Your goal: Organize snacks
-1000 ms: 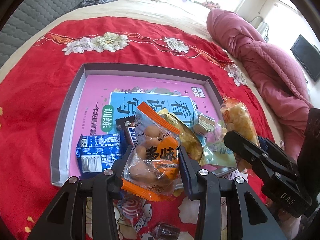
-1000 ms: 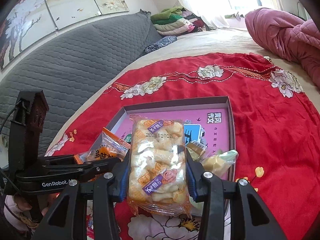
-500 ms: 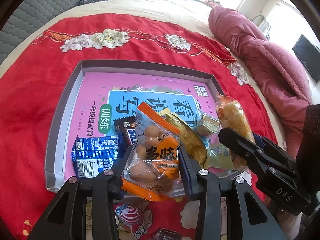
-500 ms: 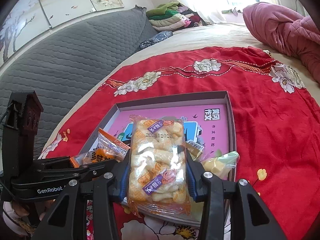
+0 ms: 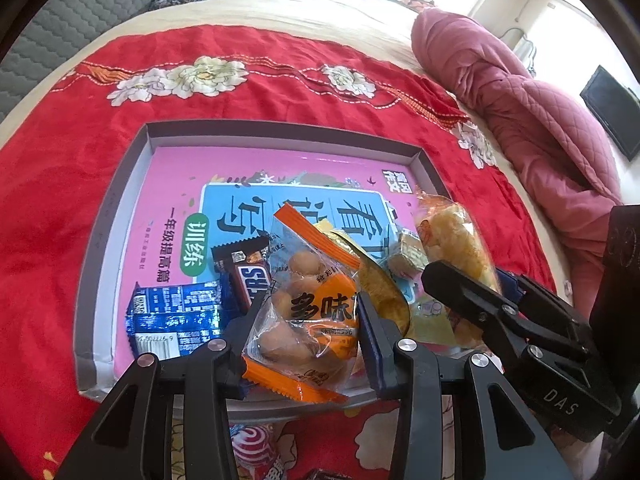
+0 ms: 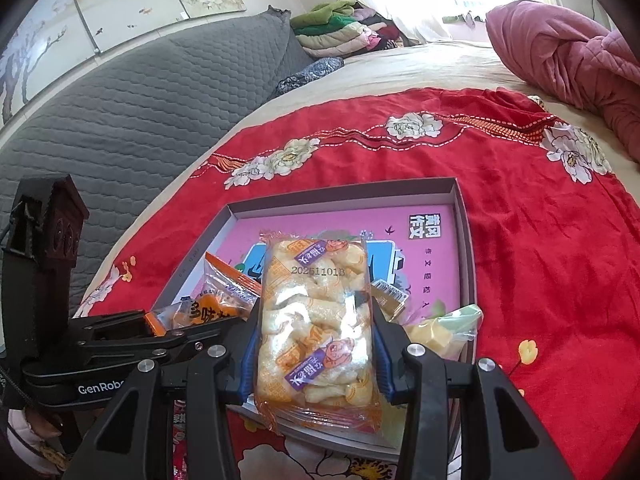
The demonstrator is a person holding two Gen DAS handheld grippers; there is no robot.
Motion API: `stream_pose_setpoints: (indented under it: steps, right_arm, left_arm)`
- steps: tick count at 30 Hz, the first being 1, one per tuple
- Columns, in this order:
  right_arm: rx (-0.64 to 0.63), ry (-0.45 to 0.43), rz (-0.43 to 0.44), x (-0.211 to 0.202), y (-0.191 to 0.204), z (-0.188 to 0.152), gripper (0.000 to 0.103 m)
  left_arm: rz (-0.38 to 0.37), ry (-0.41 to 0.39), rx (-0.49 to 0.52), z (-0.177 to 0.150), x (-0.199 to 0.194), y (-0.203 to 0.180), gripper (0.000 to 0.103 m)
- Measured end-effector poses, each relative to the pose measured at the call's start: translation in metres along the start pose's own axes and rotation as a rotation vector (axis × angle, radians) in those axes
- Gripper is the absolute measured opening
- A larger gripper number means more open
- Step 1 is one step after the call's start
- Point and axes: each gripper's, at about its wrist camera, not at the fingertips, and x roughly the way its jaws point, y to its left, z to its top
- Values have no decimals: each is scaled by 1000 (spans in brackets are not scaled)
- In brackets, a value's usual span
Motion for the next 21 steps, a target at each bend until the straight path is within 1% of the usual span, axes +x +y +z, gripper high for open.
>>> stream_pose_setpoints:
  steps: [13, 21]
  right_arm:
    - [0, 8, 2, 6, -1, 2, 46]
    - [-7, 35, -14, 14, 0, 0, 46]
  left_arm:
    - [-5, 11, 6, 4, 11, -2, 44]
    - [-2, 11, -1, 4, 12, -1, 44]
